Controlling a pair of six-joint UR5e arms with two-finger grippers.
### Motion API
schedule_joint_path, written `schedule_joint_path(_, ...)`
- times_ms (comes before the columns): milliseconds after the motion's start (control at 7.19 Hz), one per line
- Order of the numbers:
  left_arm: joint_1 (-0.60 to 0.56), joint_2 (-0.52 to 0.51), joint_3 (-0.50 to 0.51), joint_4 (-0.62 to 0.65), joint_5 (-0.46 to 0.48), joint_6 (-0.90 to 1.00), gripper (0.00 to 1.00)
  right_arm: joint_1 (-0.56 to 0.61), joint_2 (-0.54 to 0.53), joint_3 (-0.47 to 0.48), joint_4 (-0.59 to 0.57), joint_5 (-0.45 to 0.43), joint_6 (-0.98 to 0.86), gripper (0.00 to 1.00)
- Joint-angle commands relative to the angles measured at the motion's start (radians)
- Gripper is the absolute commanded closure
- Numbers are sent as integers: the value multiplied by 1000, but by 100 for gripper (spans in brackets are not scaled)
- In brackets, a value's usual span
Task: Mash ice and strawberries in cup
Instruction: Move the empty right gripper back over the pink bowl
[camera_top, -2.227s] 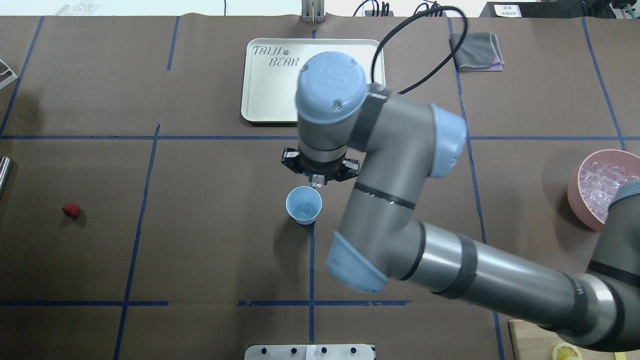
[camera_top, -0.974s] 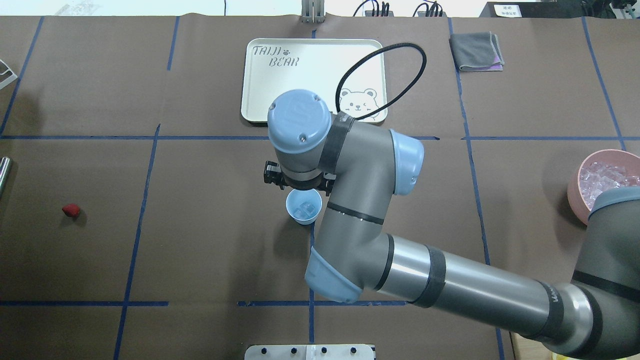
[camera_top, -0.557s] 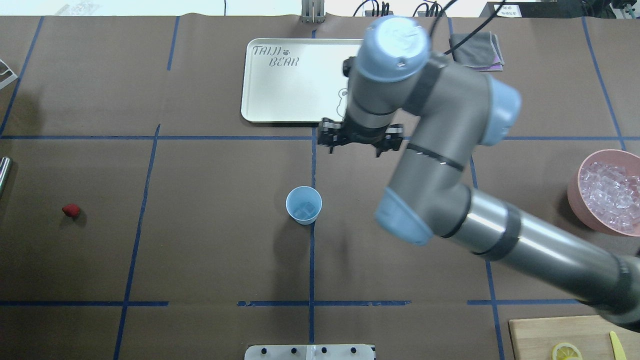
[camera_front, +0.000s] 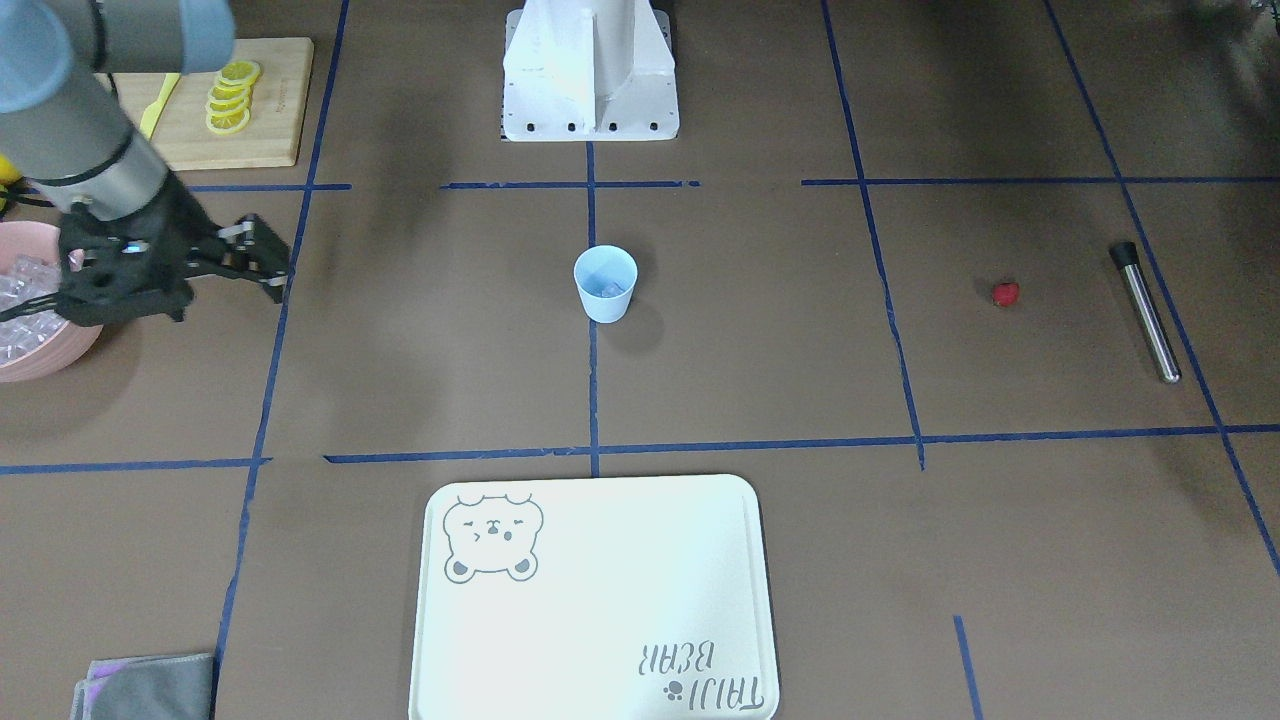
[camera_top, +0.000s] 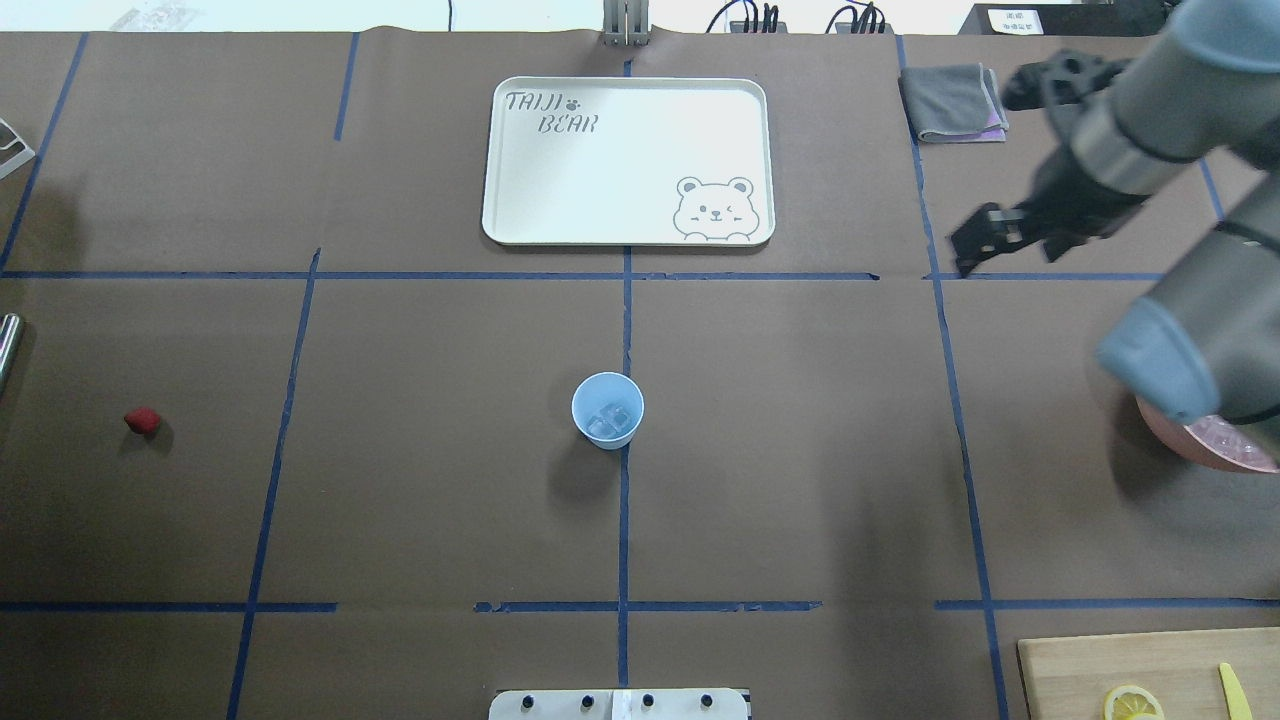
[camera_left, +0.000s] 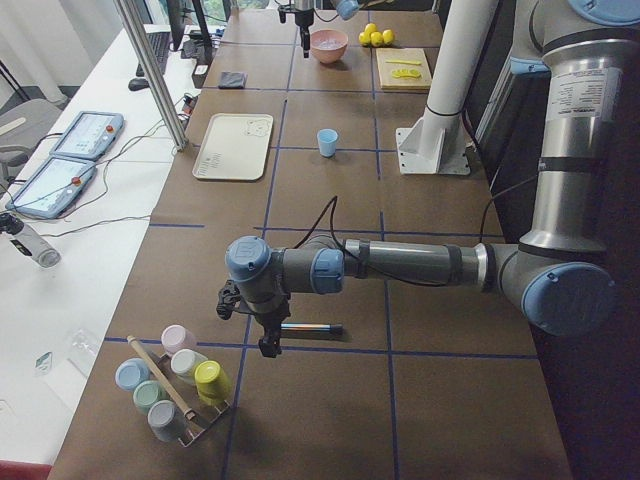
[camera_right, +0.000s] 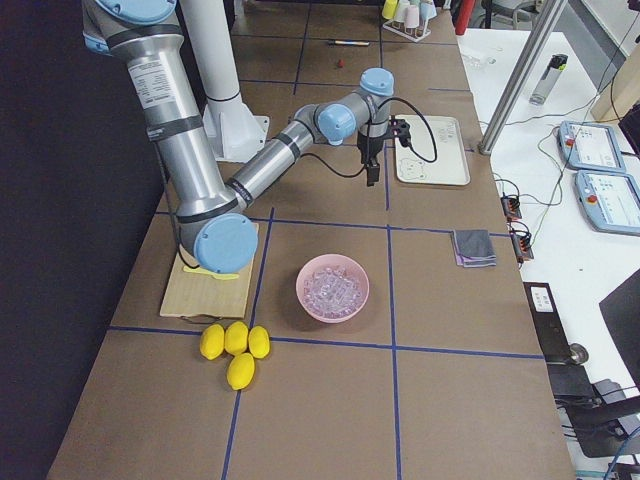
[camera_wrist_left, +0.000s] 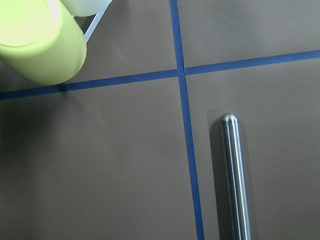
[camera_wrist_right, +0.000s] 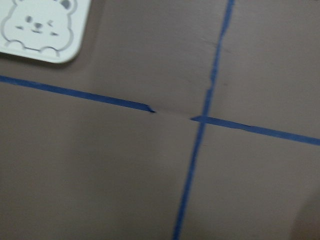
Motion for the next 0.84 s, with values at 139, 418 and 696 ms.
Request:
schedule_joint_path(139, 0, 0, 3, 0, -29, 0, 0, 206, -291, 10, 64, 90, -401, 0)
schedule_joint_path(418, 0, 0, 3, 0, -29, 0, 0, 207, -437, -94, 356, 89, -404, 0)
schedule_joint_path(696, 0, 0, 1, 0, -31, 0, 0, 207, -453, -159, 414, 81, -374, 1)
